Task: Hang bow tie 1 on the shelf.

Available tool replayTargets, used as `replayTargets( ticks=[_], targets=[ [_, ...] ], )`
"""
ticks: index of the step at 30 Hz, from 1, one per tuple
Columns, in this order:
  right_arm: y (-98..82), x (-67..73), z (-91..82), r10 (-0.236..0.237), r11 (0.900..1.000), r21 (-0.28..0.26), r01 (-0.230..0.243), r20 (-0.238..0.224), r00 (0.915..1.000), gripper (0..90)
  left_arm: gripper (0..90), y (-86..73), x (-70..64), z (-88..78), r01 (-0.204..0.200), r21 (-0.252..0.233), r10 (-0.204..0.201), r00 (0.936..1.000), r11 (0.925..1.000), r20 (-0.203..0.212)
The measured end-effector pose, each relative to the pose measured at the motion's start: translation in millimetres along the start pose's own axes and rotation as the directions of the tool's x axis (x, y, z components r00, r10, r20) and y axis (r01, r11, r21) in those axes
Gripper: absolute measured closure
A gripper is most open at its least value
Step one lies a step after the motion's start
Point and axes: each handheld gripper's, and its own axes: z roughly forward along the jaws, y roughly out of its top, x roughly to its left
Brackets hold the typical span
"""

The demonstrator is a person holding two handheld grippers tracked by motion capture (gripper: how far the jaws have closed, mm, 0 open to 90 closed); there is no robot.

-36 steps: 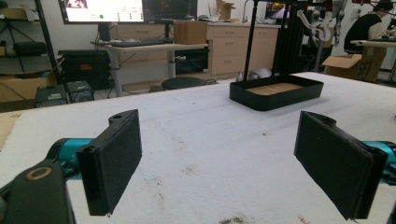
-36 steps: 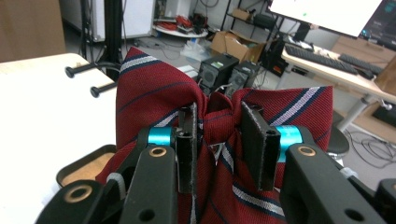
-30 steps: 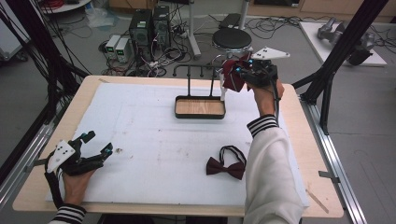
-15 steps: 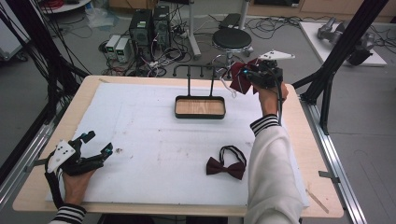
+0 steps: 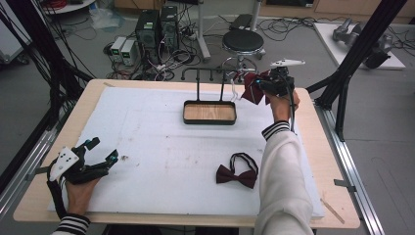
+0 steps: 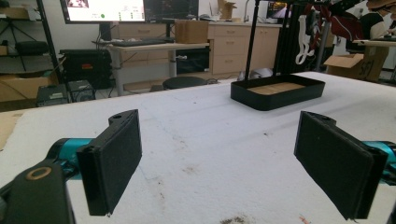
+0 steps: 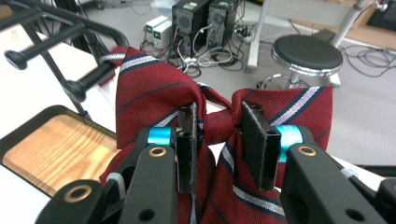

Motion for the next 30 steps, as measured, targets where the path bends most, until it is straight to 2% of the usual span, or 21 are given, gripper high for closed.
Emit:
replayTargets(
  ticks=[11,22,24,26,27,30],
  targets=[
    [-7.6,0.8,15.7,0.014,0.998,0.057,-0.012,-0.032,0.9994,68.3,15.4,-0.1,0.0,0.1,0.000,-0.001,0.000,1.0000,1.0000,-0.001],
    [-9.9,0.3,18.5,0.017,0.997,0.078,-0.013,-0.056,0.9983,67.0,15.4,0.0,0.0,0.0,0.000,0.000,0.000,1.0000,1.0000,-0.001],
    [-10.6,0.1,20.3,0.022,0.996,0.089,-0.014,-0.087,0.9960,59.6,15.4,-0.1,-0.1,0.1,0.000,0.000,0.000,1.0000,1.0000,-0.001],
    [-10.9,2.6,22.1,0.019,0.995,0.101,-0.013,-0.066,0.9976,36.6,15.4,0.0,-0.1,0.1,-0.001,0.000,0.001,1.0000,1.0000,-0.001],
    [-11.3,3.5,23.0,0.035,0.994,0.101,-0.030,-0.055,0.9978,23.5,15.4,-0.1,-0.2,0.1,-0.001,-0.001,0.001,1.0000,1.0000,-0.002],
    [-12.2,4.8,23.4,0.060,0.994,0.098,-0.055,-0.047,0.9971,9.8,15.4,0.0,-0.2,0.1,-0.003,0.000,0.003,1.0000,1.0000,-0.002]
  ],
)
